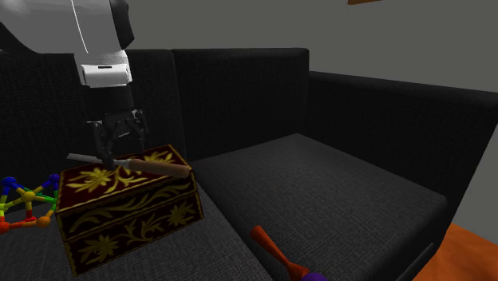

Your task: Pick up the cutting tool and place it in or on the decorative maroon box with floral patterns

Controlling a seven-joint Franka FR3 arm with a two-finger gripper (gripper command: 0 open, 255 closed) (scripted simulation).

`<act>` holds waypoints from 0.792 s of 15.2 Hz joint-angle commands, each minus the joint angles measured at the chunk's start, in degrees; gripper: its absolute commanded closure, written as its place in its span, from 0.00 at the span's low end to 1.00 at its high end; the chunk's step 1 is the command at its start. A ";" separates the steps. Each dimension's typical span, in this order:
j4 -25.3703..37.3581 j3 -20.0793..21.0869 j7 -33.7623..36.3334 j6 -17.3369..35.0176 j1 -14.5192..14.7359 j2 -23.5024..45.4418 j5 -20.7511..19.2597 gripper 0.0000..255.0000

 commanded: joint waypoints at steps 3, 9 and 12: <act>3.15 1.08 -1.64 -5.06 -0.68 -2.65 2.46 0.00; 4.10 1.27 -2.01 -6.43 -0.78 -3.24 3.00 0.00; 4.10 1.27 -2.01 -6.43 -0.78 -3.24 3.00 0.00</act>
